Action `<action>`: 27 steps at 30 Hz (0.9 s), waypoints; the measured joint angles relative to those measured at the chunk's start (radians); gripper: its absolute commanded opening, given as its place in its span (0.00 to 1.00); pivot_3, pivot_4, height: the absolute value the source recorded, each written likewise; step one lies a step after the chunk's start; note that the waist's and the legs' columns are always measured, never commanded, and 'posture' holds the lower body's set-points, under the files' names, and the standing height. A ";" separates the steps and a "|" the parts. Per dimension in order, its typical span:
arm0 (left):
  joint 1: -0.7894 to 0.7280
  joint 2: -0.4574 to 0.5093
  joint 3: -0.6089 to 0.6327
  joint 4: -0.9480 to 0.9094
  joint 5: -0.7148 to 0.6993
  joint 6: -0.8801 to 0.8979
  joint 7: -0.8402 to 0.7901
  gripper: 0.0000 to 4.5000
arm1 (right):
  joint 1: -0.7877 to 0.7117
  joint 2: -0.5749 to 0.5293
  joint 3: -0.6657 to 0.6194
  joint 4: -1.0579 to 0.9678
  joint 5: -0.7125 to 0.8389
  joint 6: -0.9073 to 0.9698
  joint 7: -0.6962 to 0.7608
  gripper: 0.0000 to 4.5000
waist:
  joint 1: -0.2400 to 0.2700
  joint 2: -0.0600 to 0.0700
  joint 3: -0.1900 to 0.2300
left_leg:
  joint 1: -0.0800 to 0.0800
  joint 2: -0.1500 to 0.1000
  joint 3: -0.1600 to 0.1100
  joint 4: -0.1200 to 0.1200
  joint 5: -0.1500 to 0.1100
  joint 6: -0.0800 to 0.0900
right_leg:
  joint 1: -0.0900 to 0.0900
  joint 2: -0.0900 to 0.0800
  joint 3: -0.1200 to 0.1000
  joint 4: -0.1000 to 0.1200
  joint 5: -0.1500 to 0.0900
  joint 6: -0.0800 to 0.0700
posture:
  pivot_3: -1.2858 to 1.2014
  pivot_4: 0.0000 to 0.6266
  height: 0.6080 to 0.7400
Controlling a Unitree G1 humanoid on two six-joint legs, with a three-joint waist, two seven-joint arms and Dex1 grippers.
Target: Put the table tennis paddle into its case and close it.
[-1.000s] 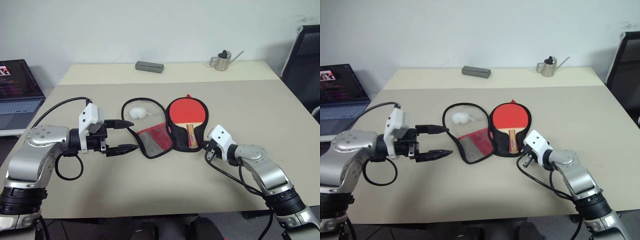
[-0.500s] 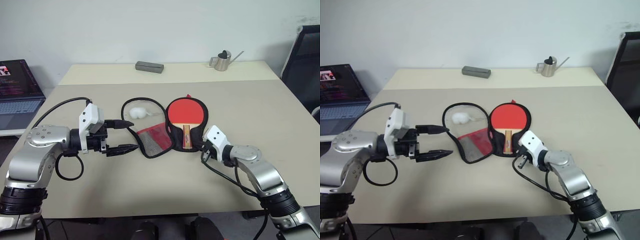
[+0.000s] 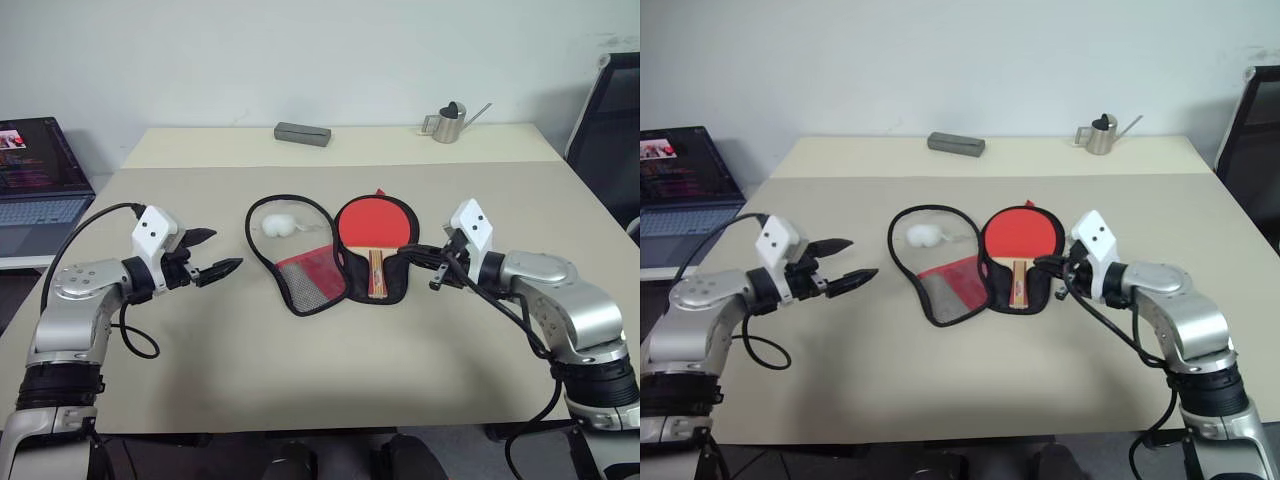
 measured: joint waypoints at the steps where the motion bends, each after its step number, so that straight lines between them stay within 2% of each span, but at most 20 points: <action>1: -0.008 -0.007 -0.008 0.032 0.015 -0.007 0.011 0.95 | -0.003 -0.006 -0.002 -0.001 0.011 0.002 0.005 0.01 | 0.002 0.000 0.000 | 0.000 0.000 0.000 0.000 0.000 0.000 | 0.000 0.000 0.000 0.000 0.000 0.000 | 0.52 0.24 1.00; 7: -0.098 -0.073 -0.070 0.253 0.111 -0.086 0.076 0.95 | -0.006 -0.045 0.004 -0.012 0.018 -0.017 0.019 0.01 | 0.008 -0.001 0.000 | -0.001 -0.001 0.000 0.002 0.000 0.000 | 0.001 0.000 -0.001 0.000 0.000 0.000 | 0.52 0.24 1.00; 16: -0.311 -0.238 -0.072 0.612 0.175 -0.227 0.217 0.95 | 0.044 -0.058 0.013 -0.047 0.019 -0.022 0.003 0.01 | 0.009 -0.001 0.000 | -0.002 -0.002 0.000 0.004 0.000 0.000 | 0.001 -0.001 -0.002 0.001 0.000 0.000 | 0.52 0.24 1.00; 22: -0.380 -0.302 -0.065 0.735 0.189 -0.286 0.239 0.95 | 0.076 -0.063 0.013 -0.062 0.019 -0.026 -0.014 0.01 | 0.009 -0.002 -0.001 | -0.001 -0.002 0.000 0.005 0.000 0.000 | 0.002 -0.001 -0.003 0.001 0.000 0.001 | 0.52 0.24 1.00; 27: -0.406 -0.345 -0.064 0.762 0.189 -0.305 0.196 0.95 | 0.106 -0.064 0.011 -0.090 0.019 -0.041 -0.029 0.01 | 0.016 -0.003 -0.001 | -0.003 -0.003 0.000 0.005 0.000 0.000 | 0.002 -0.001 -0.004 0.000 0.001 0.001 | 0.52 0.24 1.00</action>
